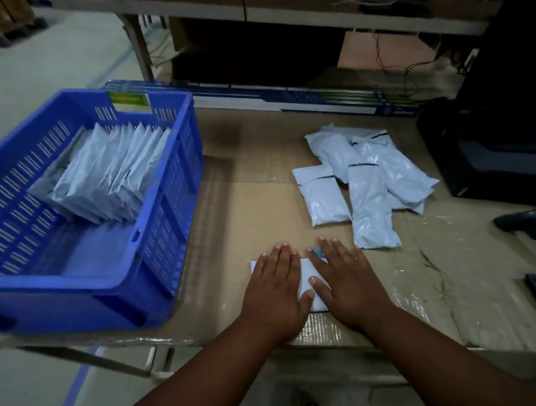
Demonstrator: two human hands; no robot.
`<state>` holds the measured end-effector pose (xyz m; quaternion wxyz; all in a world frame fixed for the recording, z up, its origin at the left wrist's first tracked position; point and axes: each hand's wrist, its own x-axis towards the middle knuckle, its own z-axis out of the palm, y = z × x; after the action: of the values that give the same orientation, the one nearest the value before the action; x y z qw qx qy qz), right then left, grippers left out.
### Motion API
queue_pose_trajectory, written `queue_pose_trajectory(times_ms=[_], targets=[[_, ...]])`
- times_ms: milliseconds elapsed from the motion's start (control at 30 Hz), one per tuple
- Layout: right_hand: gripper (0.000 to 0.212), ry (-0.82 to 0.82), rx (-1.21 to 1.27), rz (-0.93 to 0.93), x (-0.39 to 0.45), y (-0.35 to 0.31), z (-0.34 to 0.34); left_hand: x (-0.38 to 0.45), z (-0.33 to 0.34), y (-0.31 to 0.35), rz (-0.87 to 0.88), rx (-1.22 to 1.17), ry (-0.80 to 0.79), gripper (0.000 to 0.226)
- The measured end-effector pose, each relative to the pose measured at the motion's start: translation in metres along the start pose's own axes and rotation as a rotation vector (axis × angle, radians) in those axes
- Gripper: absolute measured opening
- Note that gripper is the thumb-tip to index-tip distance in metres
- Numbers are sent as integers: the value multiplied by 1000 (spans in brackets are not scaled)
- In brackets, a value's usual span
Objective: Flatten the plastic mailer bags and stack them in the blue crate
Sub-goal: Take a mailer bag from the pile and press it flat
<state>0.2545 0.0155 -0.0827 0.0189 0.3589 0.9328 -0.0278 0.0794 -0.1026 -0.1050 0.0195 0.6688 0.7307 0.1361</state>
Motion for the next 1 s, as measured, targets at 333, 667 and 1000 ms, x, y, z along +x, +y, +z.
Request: queue_pose_trajectory(times_ms=[333, 667, 1000], targets=[[67, 31, -79, 21, -19, -27, -16, -37, -27, -28, -15, 95, -11, 83], [68, -40, -44, -97, -32, -65, 8, -60, -12, -35, 17, 71, -41, 77], [70, -78, -35, -106, -29, -64, 6, -61, -15, -36, 25, 55, -42, 77]])
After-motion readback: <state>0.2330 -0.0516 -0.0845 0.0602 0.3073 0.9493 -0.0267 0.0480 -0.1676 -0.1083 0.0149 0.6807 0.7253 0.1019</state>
